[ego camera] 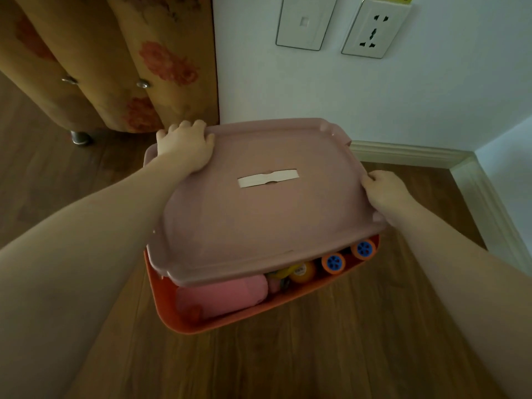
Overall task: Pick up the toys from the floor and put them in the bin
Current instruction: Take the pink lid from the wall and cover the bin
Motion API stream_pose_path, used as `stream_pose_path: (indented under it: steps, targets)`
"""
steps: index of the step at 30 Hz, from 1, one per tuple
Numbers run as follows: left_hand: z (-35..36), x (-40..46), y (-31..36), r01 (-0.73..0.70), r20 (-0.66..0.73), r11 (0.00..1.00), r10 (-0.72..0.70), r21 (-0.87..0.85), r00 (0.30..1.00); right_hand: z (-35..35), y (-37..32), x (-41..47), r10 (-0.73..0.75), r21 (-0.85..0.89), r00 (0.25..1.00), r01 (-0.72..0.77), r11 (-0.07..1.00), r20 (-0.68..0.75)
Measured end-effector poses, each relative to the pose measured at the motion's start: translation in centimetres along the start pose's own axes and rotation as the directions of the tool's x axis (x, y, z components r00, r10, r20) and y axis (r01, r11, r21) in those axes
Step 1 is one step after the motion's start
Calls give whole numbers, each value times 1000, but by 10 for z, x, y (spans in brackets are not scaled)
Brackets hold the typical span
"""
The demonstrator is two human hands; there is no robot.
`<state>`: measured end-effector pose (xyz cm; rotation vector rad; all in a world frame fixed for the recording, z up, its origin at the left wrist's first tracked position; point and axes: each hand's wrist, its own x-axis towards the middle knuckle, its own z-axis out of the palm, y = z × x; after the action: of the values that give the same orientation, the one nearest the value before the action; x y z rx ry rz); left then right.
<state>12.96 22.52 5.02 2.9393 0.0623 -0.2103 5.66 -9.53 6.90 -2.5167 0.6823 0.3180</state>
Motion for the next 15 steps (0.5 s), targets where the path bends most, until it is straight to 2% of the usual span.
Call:
stream_pose_path:
  steps: [5,10,13,15]
  targets:
    - [4,-26,-9,-27,-117,998,21,-56,993,0,22,-29,-90,51,996,91,995,-15]
    - [8,-55,-24,-46,-132,995,34,-90,991,12,31,-47,-36,199,999,43,979,-40]
    - [0,-64,-33,22,-95,981,-41,-194,995,13,30,-51,-36,229,999,44,972,-38]
    - [-4,-79,-36,110,-95,956,-141,-272,985,13,30,-53,-77,141,996,83,987,-46]
